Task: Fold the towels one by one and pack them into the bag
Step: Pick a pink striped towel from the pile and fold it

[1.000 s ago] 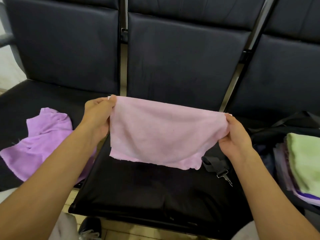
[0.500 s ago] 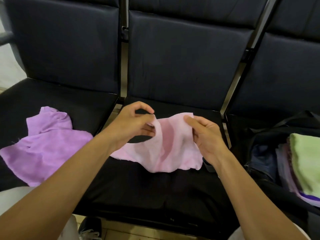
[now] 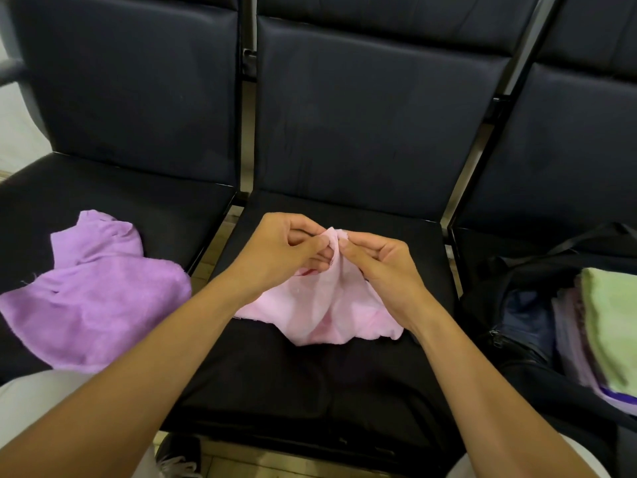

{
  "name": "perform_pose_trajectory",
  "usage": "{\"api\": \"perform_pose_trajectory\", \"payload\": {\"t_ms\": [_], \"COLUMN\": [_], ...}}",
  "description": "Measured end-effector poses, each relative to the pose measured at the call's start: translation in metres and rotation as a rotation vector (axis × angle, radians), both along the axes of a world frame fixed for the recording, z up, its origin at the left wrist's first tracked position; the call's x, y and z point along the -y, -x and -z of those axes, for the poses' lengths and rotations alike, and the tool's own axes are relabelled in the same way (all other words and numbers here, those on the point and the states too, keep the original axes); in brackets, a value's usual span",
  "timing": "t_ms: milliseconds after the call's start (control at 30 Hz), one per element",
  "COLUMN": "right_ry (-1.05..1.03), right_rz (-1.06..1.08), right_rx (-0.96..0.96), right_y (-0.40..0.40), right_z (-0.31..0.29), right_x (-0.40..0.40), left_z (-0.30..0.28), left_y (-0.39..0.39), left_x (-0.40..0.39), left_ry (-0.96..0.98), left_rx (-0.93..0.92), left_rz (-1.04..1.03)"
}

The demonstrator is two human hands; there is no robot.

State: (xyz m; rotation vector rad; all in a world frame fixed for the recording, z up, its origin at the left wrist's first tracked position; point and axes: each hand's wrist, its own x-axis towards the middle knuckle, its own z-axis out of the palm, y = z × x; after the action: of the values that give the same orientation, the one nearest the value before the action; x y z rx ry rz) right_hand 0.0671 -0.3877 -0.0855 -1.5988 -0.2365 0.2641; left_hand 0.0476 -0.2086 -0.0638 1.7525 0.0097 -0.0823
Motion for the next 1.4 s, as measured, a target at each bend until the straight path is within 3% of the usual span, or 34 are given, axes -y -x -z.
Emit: {"api": "perform_pose_trajectory", "payload": {"t_ms": [700, 833, 933, 1000, 1100, 1167, 1233, 1400], "right_ry": [0.076, 0.085, 0.063, 0.070, 0.042, 0.019, 0.036, -0.008], "right_rz": [0.066, 0.096, 0.134, 0.152, 0.205, 0.267, 0.311, 0.314], "right_rx": [0.129, 0.199, 0.205, 0.192, 0.168, 0.167, 0.208, 0.227], "right_y": [-0.004, -0.005, -0.008, -0.012, -0.016, -0.018, -0.020, -0.020], "right_z": [0.010, 0.004, -0.001, -0.002, -0.005, -0.007, -0.007, -0.008], "right_x": [0.008, 0.016, 0.025, 0.032, 0.043, 0.050, 0.055, 0.058], "left_z": [0.012, 0.014, 0.016, 0.016, 0.014, 0.010, 0.007, -0.009], "left_y": [-0.012, -0.016, -0.018, -0.018, -0.020, -0.020, -0.021, -0.020], "left_x": [0.011, 0.011, 0.004, -0.002, -0.008, -0.008, -0.009, -0.012], "left_ry": [-0.269, -0.518, -0.859, -0.963, -0.920, -0.810, -0.757, -0.811], "left_rx": [0.163, 0.119, 0.069, 0.080, 0.095, 0.093, 0.191, 0.703], "left_rz": [0.096, 0.083, 0.213, 0.293, 0.315, 0.212, 0.067, -0.112]}}
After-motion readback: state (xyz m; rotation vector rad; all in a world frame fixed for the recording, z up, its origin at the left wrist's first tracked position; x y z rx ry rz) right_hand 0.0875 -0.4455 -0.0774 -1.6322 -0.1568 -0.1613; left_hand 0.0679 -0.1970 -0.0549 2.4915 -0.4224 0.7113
